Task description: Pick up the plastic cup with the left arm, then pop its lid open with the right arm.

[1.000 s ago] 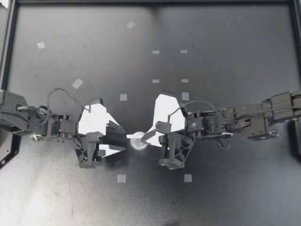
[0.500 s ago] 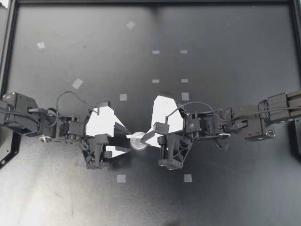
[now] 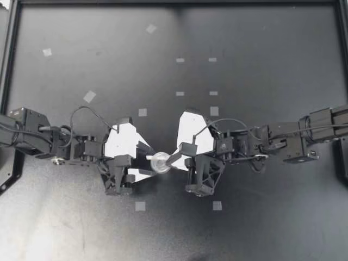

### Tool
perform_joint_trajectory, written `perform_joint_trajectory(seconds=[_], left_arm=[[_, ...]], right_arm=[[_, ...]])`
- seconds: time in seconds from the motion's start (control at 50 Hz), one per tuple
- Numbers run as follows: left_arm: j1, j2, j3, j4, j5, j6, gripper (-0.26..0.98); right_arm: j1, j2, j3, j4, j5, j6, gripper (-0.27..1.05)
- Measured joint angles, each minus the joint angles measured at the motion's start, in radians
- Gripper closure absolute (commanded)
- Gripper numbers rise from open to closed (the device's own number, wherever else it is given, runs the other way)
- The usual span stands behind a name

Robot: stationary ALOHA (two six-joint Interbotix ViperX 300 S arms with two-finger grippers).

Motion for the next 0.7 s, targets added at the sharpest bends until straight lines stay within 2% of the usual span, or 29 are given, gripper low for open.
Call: perform_joint_trajectory(seconds=[0.7], left_arm=[[-0.003, 0.017, -0.031, 0.0, 0.009, -0.008, 0.12]], right_arm=[[0.0, 0.029, 0.002, 0.0, 0.026, 0.002, 0.85]])
